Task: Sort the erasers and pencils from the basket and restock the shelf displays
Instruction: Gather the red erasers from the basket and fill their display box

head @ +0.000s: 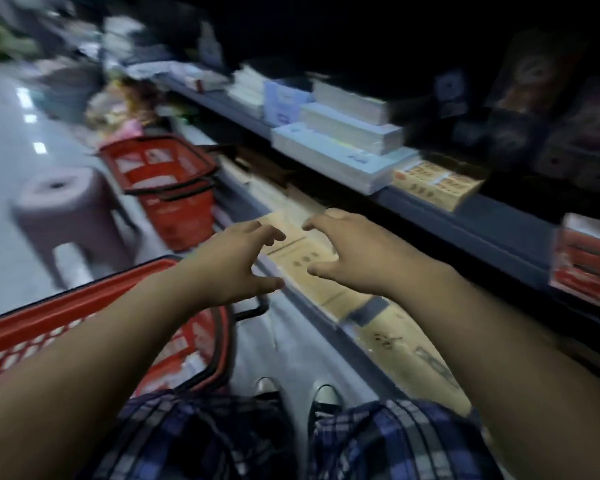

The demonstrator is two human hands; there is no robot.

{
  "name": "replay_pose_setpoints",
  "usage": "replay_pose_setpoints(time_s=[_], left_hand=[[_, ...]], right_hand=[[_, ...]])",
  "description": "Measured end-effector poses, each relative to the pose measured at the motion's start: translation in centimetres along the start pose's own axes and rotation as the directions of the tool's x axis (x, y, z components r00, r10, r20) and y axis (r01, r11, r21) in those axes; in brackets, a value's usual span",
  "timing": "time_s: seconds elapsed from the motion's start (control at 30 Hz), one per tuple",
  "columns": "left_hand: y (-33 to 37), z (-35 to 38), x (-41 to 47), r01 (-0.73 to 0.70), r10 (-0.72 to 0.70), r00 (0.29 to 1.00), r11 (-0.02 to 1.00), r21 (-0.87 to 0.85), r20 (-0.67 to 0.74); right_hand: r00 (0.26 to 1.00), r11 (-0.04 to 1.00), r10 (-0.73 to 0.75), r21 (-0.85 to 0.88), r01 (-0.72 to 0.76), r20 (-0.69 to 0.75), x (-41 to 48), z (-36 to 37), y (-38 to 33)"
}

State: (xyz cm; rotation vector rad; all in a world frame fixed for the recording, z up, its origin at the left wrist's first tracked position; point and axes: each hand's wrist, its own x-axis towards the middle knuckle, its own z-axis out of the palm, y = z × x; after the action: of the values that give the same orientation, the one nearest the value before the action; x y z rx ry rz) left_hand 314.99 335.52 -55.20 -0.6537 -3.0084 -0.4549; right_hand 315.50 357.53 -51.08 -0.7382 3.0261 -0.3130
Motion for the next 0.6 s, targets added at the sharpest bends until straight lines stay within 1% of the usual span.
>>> replay_pose_setpoints(time_s=[0.13, 0.3, 0.37, 0.47, 0.6], left_hand=[[-5.5, -1.8, -6.7, 0.175, -0.176, 0.984, 0.983, 0.055, 0.012], [-12.4, -2.5, -14.2, 0.365, -0.373, 0.925, 0.925, 0.103, 0.073], [-15.4, -1.5, -16.6, 0.419, -0.428, 0.898, 0.902, 0.103, 0.104], [-20.0, 1.3, -19.5, 0.495, -0.505, 0.841, 0.863, 0.098, 0.195], [-26.1, 6.1, -21.8, 0.551, -0.557, 0.757, 0.825, 0.124, 0.340]], right_hand=[[0.978, 0.979, -0.195, 0.075, 0.190, 0.074, 3.9, 3.1, -5.4], [0.916, 0.931, -0.362, 0.108, 0.348, 0.170, 8.2, 8.0, -12.4], [0.890, 0.916, -0.401, 0.126, 0.382, 0.217, 10.1, 10.5, -14.8], [0.840, 0.897, -0.441, 0.124, 0.424, 0.317, 13.2, 14.9, -17.6], [0.729, 0.859, -0.488, 0.119, 0.497, 0.480, 17.0, 22.0, -20.5]])
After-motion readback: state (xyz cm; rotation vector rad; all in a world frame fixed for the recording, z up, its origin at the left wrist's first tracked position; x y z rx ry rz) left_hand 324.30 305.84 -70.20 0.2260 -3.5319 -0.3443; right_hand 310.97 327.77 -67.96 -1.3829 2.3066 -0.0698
